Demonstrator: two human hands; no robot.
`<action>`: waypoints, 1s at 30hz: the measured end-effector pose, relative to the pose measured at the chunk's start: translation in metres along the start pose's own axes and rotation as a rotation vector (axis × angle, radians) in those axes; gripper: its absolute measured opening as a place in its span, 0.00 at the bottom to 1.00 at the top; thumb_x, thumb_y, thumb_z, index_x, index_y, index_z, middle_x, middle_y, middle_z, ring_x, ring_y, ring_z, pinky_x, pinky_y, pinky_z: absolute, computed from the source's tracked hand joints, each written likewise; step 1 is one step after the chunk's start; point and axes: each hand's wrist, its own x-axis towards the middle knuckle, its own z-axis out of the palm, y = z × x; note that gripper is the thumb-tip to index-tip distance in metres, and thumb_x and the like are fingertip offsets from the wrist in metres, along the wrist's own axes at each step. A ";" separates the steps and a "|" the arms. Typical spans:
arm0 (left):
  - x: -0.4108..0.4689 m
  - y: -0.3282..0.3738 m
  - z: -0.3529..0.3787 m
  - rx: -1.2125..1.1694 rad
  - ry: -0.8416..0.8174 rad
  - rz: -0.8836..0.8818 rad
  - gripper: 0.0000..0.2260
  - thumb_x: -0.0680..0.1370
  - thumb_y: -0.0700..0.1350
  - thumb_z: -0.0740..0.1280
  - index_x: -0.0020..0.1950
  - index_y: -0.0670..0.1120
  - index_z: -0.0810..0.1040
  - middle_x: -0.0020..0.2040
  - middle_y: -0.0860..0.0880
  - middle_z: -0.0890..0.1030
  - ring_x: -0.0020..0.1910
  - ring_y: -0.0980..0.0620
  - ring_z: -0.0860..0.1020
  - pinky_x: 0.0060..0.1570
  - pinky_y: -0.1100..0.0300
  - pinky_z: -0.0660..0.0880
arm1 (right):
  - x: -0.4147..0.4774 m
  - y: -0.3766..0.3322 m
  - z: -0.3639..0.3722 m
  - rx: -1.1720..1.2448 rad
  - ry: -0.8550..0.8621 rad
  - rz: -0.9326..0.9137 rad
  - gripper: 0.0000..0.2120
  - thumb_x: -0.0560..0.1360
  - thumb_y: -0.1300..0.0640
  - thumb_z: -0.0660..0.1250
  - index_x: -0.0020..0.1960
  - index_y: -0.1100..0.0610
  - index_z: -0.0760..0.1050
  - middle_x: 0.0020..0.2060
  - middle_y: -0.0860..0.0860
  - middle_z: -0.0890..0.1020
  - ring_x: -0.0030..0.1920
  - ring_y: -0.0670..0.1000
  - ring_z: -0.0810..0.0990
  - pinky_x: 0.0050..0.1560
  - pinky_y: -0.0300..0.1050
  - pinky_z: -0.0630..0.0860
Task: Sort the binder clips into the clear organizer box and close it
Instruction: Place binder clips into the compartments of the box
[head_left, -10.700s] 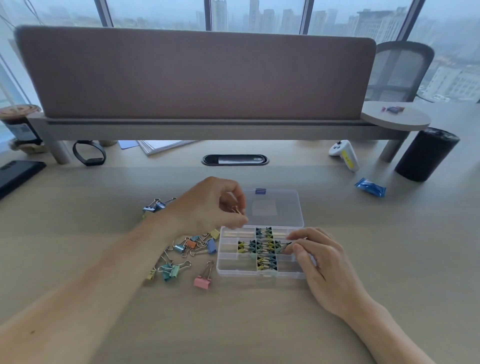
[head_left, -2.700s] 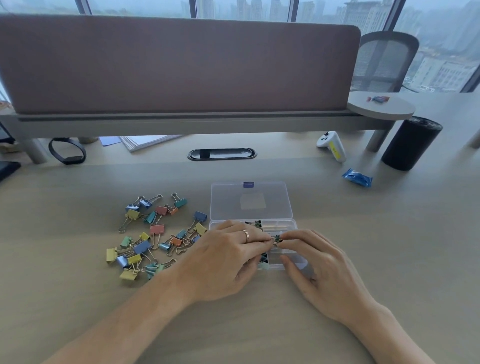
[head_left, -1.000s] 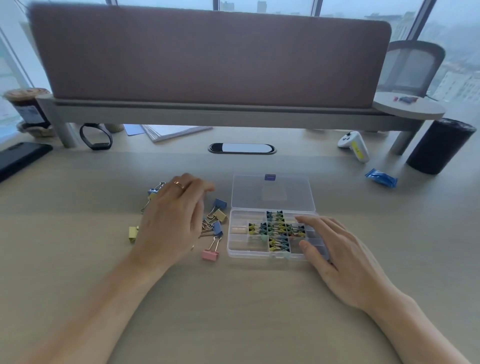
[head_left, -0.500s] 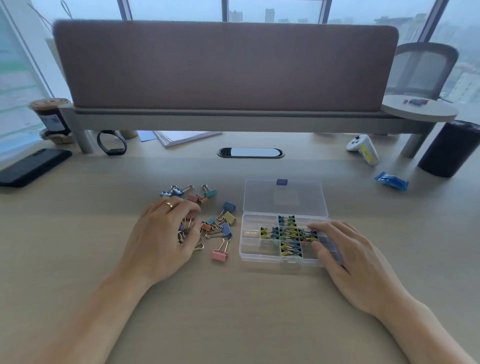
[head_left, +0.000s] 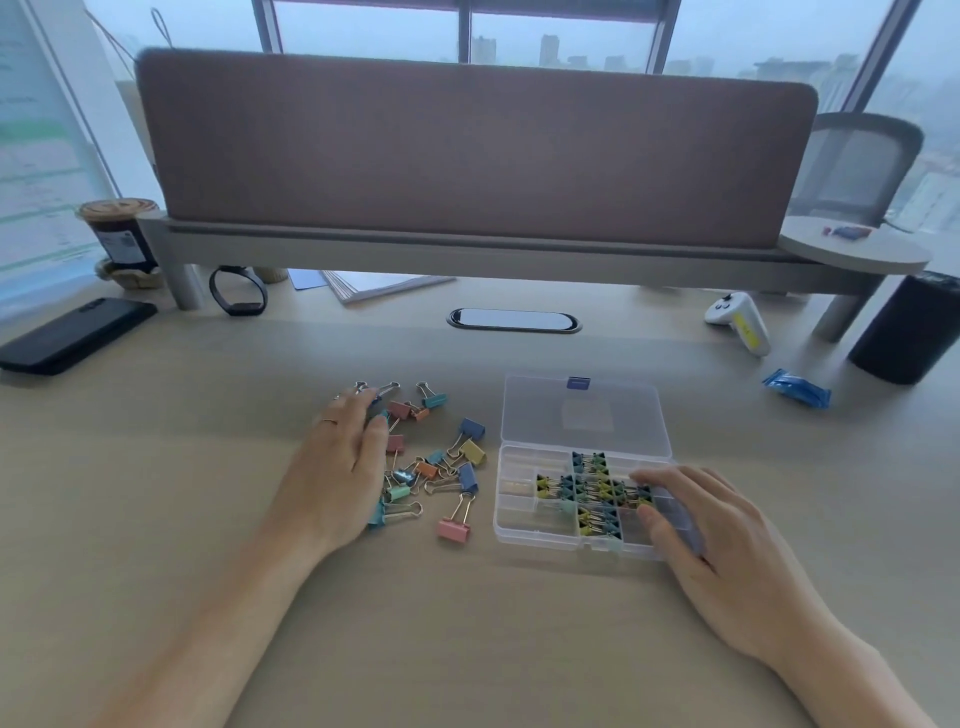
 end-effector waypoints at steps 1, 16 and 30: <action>-0.001 0.004 0.003 -0.011 -0.011 0.012 0.20 0.87 0.49 0.51 0.79 0.51 0.64 0.80 0.51 0.64 0.78 0.55 0.59 0.68 0.68 0.54 | 0.000 0.000 0.000 -0.002 -0.002 0.001 0.21 0.80 0.38 0.56 0.66 0.44 0.77 0.59 0.37 0.79 0.59 0.42 0.77 0.57 0.43 0.76; 0.019 0.030 -0.012 0.211 -0.231 0.261 0.07 0.78 0.49 0.71 0.53 0.59 0.82 0.48 0.64 0.81 0.49 0.64 0.79 0.54 0.60 0.77 | 0.000 0.002 0.000 -0.016 -0.004 0.009 0.23 0.82 0.35 0.52 0.67 0.42 0.76 0.60 0.36 0.78 0.58 0.39 0.77 0.57 0.41 0.77; 0.032 0.043 -0.002 0.318 -0.373 0.201 0.07 0.76 0.49 0.74 0.45 0.56 0.75 0.44 0.58 0.79 0.44 0.61 0.76 0.43 0.64 0.70 | 0.001 0.003 0.000 0.003 0.004 -0.005 0.20 0.82 0.37 0.54 0.67 0.42 0.76 0.59 0.35 0.78 0.59 0.38 0.77 0.58 0.41 0.77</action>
